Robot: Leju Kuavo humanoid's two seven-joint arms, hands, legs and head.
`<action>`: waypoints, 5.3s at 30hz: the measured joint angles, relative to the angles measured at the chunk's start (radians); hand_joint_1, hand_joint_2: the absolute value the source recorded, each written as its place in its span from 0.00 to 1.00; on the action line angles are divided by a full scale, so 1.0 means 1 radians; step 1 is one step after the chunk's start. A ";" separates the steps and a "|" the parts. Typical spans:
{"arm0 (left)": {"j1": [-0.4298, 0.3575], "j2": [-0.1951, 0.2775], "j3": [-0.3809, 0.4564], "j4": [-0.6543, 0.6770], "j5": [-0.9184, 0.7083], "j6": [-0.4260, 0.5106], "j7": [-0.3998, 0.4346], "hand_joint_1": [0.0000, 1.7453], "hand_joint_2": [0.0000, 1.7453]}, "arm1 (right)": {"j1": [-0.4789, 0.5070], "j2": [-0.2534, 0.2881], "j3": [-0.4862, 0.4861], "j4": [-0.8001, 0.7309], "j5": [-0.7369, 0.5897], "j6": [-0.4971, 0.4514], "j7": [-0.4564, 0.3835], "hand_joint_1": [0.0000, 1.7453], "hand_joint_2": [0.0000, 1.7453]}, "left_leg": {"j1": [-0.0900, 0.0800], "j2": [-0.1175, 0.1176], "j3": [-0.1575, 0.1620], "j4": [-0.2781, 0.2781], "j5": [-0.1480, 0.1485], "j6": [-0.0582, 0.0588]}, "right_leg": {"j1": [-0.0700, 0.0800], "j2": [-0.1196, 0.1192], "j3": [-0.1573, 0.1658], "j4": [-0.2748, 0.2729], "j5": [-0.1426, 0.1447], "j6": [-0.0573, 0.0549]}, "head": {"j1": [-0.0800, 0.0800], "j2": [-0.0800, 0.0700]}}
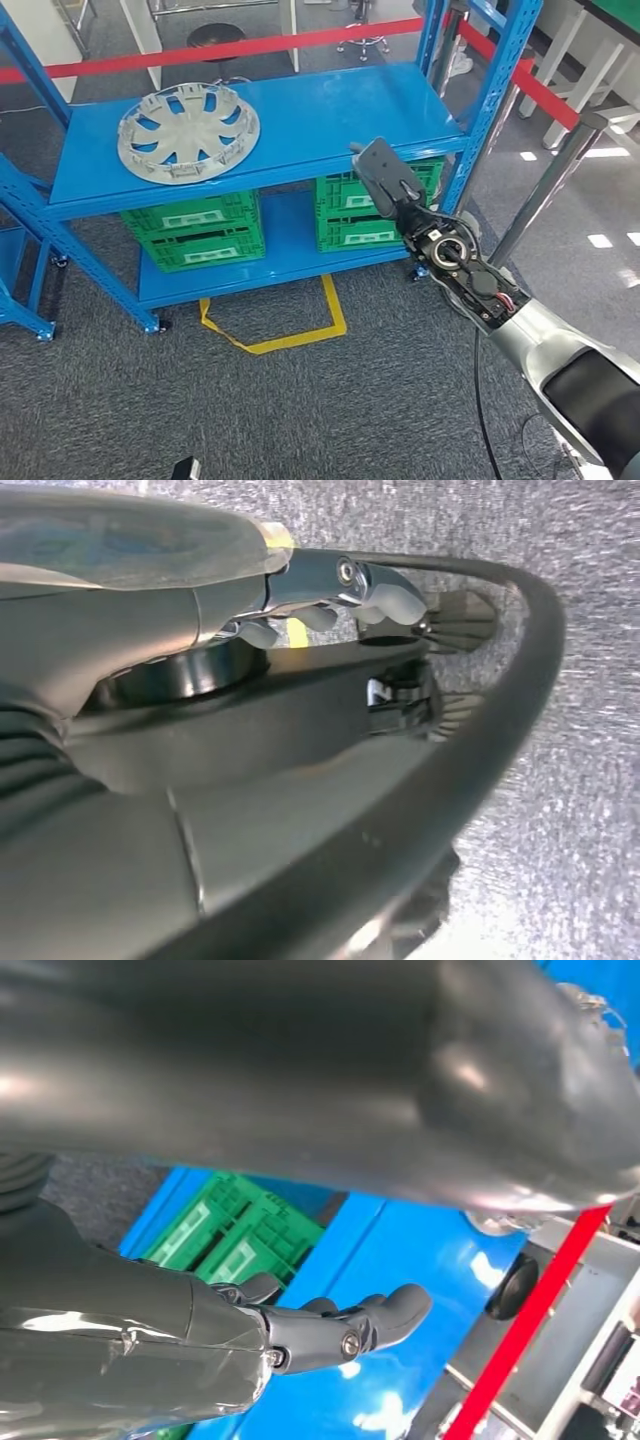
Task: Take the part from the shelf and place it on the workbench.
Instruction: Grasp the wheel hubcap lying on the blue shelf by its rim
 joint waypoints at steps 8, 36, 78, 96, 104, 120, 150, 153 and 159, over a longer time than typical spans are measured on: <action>0.002 -0.001 0.000 0.002 0.006 0.004 -0.003 0.00 1.00 | 0.022 0.000 -0.007 -0.001 0.000 0.000 0.004 0.00 0.00 | 0.035 -0.004 0.022 0.028 -0.043 -0.044 | -0.033 -0.002 -0.039 0.015 0.066 0.058 | 0.013 0.000; -0.005 0.065 0.003 0.015 0.040 0.062 -0.032 0.00 1.00 | 0.046 0.004 -0.029 -0.020 0.013 0.015 0.002 0.00 0.00 | -0.002 0.000 -0.096 0.070 0.019 0.003 | -0.008 0.001 -0.122 0.235 -0.077 0.018 | 0.007 0.000; 0.000 0.075 0.009 0.018 0.081 0.084 -0.051 0.00 1.00 | 0.021 0.009 -0.038 -0.019 0.024 0.043 -0.005 0.00 0.00 | -0.006 -0.003 -0.118 0.161 -0.042 -0.036 | 0.008 -0.009 0.045 -0.110 0.071 -0.041 | 0.019 0.000; 0.012 0.083 0.009 0.019 0.081 0.090 -0.054 0.00 1.00 | 0.027 0.016 -0.030 -0.014 0.018 0.050 -0.010 0.00 0.00 | 0.015 -0.005 -0.114 0.080 0.027 -0.013 | -0.010 -0.007 -0.081 0.202 -0.103 0.023 | 0.027 0.000; 0.011 0.078 0.009 0.019 0.081 0.090 -0.054 0.00 1.00 | 0.028 0.016 -0.030 -0.013 0.018 0.049 -0.010 0.00 0.00 | 0.004 -0.009 -0.078 0.076 -0.001 -0.024 | 0.020 -0.005 0.005 -0.061 0.070 -0.020 | 0.031 0.000; 0.016 0.086 0.009 0.020 0.084 0.093 -0.052 0.00 1.00 | 0.031 0.019 -0.027 -0.014 0.012 0.050 -0.012 0.00 0.00 | 0.010 -0.003 -0.139 0.084 0.049 -0.042 | 0.006 -0.006 0.062 -0.088 0.025 0.000 | 0.003 0.000; 0.010 0.089 0.008 0.020 0.080 0.084 -0.047 0.00 1.00 | 0.039 0.021 -0.039 -0.004 0.008 0.051 -0.030 0.00 0.00 | 0.006 0.000 -0.130 0.073 0.053 -0.037 | 0.011 -0.003 0.055 -0.093 0.039 -0.010 | 0.002 0.000; 0.010 0.088 0.008 0.020 0.082 0.083 -0.050 0.00 1.00 | 0.038 0.021 -0.040 -0.004 0.008 0.052 -0.030 0.00 0.00 | 0.007 0.000 -0.121 0.065 0.050 -0.023 | 0.008 -0.003 0.050 -0.075 0.018 0.006 | 0.005 0.000; 0.012 0.088 0.008 0.020 0.086 0.083 -0.051 0.00 1.00 | 0.043 0.020 -0.039 -0.004 0.001 0.052 -0.026 0.00 0.00 | 0.011 -0.002 -0.096 0.061 0.034 -0.011 | 0.006 -0.004 -0.111 0.227 -0.082 0.022 | 0.025 0.000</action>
